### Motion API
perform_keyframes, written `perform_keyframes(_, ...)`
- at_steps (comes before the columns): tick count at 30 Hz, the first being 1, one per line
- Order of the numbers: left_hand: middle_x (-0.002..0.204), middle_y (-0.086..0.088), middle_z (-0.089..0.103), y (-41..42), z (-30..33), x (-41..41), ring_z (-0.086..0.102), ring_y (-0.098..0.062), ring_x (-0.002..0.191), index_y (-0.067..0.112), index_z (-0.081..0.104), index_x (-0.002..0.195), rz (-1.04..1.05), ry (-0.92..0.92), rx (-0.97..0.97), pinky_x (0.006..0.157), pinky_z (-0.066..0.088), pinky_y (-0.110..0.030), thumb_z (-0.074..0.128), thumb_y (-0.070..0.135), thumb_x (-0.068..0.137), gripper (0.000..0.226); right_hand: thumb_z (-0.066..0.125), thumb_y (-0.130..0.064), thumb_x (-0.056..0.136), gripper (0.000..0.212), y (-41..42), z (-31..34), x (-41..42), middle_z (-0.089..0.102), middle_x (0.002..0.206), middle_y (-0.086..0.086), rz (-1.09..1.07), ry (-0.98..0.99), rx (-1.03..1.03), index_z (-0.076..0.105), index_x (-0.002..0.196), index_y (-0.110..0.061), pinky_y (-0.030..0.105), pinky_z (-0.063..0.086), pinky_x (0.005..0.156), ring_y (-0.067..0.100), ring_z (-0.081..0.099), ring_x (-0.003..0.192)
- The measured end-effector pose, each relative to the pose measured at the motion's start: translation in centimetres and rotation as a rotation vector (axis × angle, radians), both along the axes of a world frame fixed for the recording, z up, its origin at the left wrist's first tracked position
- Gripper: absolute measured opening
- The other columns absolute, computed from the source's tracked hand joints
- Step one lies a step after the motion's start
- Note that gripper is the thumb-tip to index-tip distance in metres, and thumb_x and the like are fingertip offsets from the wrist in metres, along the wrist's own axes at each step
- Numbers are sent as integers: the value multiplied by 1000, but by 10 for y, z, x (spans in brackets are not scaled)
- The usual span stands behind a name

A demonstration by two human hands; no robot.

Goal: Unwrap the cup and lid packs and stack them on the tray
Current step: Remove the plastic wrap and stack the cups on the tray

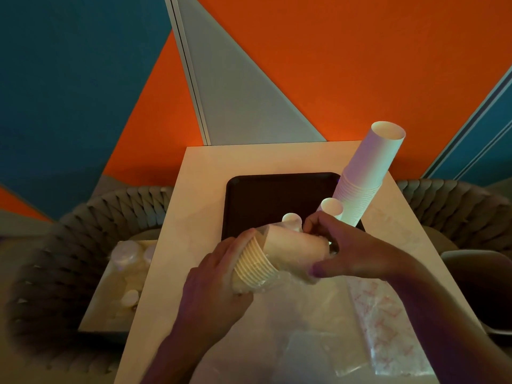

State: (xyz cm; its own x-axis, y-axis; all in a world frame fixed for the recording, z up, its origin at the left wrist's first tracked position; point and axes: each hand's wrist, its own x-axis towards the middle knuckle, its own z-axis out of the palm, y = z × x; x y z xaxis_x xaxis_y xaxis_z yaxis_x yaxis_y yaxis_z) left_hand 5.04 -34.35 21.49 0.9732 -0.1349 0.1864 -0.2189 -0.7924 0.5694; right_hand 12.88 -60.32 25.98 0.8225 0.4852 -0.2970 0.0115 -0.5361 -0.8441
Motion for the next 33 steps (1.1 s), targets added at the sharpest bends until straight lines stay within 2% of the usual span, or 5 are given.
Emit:
perform_keyframes(10, 139, 29, 40, 12, 3, -2, 44, 3, 119, 58, 19, 143, -16, 0, -70, 83, 41, -13, 84, 32, 74, 98, 76, -41, 87, 54, 22, 0, -3, 61, 120, -15, 47, 54, -85, 43, 130, -46, 28, 58, 91, 5, 63, 107)
perform_keyframes(19, 138, 31, 40, 29, -3, -4, 43, 5, 118, 57, 21, 145, 80, 34, -116, 81, 37, -11, 85, 30, 73, 100, 91, -32, 69, 66, 16, -41, -9, 68, 109, -9, -382, -73, 98, 55, 123, -41, 33, 58, 81, 9, 66, 100)
perform_keyframes(25, 137, 31, 42, 29, -7, -6, 43, 7, 117, 58, 21, 144, 87, 61, -140, 83, 39, -14, 87, 31, 72, 101, 67, -13, 96, 64, 6, -53, 15, 53, 118, -17, -669, -260, 372, 26, 135, -42, 35, 53, 90, 11, 59, 105)
perform_keyframes(28, 135, 33, 41, 32, -9, -6, 42, 8, 116, 60, 20, 143, 88, 70, -155, 82, 38, -13, 87, 32, 71, 102, 71, -25, 93, 58, 3, -60, 27, 55, 117, -15, -806, -458, 231, 27, 125, -47, 44, 51, 91, 21, 61, 107)
perform_keyframes(33, 137, 31, 41, 36, -11, -8, 45, 2, 118, 60, 19, 143, 102, 105, -133, 85, 43, -22, 87, 35, 72, 102, 83, -35, 80, 49, 1, -65, 51, 53, 111, 2, -926, -587, -13, 42, 106, -29, 33, 40, 77, 22, 51, 97)
